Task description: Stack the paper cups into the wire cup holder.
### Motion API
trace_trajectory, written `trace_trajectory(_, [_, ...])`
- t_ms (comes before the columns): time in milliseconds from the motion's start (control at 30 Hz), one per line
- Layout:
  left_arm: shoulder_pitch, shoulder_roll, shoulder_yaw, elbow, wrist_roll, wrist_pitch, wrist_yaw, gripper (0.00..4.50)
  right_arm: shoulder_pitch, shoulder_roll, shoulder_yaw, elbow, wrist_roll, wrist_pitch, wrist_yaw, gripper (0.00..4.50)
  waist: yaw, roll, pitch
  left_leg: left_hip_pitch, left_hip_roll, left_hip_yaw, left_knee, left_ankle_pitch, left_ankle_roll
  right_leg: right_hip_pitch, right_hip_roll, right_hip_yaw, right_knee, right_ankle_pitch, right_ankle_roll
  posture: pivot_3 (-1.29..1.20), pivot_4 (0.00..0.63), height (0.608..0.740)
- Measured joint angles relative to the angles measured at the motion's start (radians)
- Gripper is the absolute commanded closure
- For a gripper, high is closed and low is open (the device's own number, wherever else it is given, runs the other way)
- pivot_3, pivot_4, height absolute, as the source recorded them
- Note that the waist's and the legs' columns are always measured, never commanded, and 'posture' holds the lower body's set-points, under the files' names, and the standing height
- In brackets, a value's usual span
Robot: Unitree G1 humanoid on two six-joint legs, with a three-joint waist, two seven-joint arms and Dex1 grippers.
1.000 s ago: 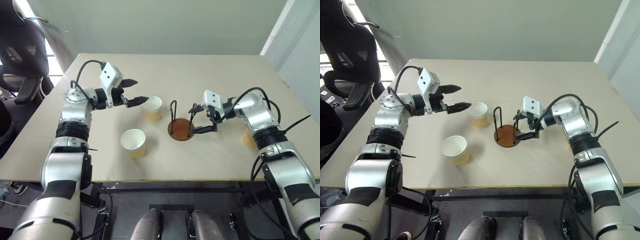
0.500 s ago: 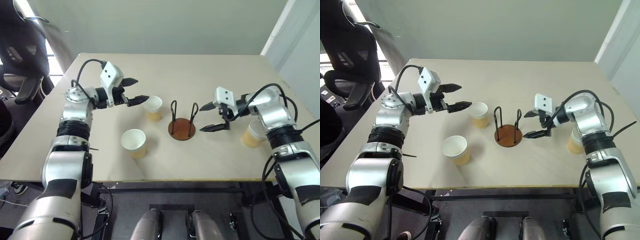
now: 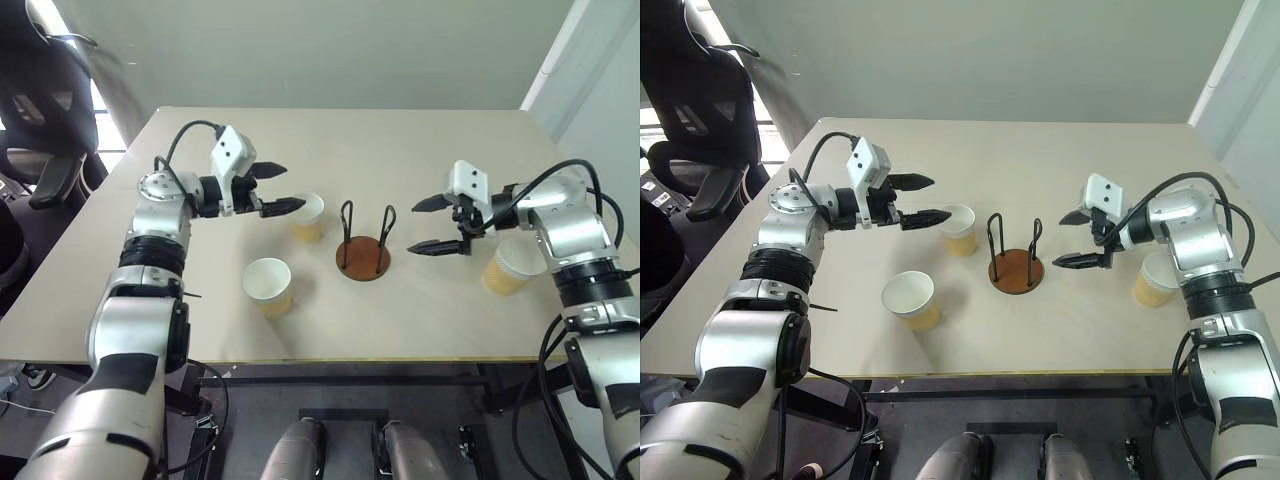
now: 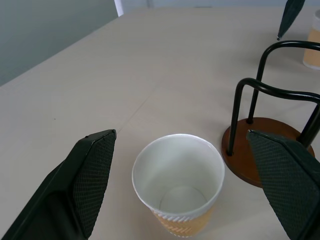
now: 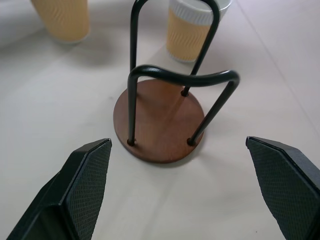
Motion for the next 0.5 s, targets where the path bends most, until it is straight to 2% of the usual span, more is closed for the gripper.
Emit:
trace_trajectory(233, [-0.018, 0.003, -0.005, 0.01, 0.01, -0.006, -0.004, 0.0, 0.0, -0.053, -0.01, -0.072, 0.012, 0.06, -0.021, 0.06, 0.003, 0.0, 0.0, -0.001, 0.0, 0.0, 0.0, 0.0, 0.0, 0.0, 0.0, 0.0, -0.001, 0.0, 0.001, 0.0, 0.15, 0.74])
trace_trajectory(500, [-0.018, -0.002, -0.006, 0.012, 0.008, -0.009, -0.061, 0.0, 0.01, -0.18, -0.014, -0.246, 0.097, 0.22, 0.072, 0.06, 0.002, 0.0, 0.0, -0.001, 0.0, 0.0, 0.0, 0.003, 0.005, 0.0, 0.0, 0.0, -0.001, -0.003, 0.002, 0.0, 0.15, 0.74])
